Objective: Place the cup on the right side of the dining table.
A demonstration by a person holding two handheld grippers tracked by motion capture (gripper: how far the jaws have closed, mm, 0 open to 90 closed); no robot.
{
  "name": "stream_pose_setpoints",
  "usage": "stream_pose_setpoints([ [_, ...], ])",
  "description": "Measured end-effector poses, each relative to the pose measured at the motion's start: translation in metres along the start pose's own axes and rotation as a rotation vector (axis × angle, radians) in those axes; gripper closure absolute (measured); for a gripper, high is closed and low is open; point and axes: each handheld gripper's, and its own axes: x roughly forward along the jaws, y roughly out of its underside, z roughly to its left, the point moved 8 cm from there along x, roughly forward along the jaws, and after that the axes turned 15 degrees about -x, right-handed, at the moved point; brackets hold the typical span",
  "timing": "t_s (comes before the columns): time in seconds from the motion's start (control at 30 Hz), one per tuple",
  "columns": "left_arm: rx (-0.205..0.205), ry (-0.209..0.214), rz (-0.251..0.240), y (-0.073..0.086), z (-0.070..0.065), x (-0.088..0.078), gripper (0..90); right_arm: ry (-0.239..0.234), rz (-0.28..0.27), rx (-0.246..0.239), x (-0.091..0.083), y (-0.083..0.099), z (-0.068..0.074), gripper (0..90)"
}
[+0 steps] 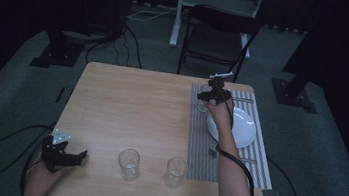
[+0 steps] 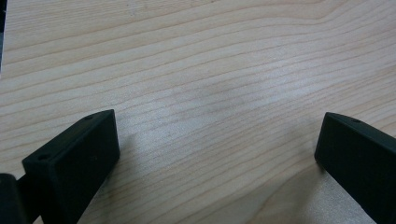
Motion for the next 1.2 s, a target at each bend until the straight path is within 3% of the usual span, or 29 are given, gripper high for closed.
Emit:
stream_pose_setpoints([
  [0.37, 0.000, 0.000, 0.000, 0.000, 0.000, 0.000, 0.2, -0.029, -0.024, 0.006, -0.015, 0.019, 0.000, 17.1],
  [0.7, 0.000, 0.000, 0.000, 0.000, 0.000, 0.000, 0.2, -0.030, -0.031, -0.018, -0.025, 0.035, 0.000, 17.5],
  [1.2, 0.000, 0.000, 0.000, 0.000, 0.000, 0.000, 0.2, -0.071, -0.066, -0.052, -0.045, 0.055, 0.015, 17.5],
])
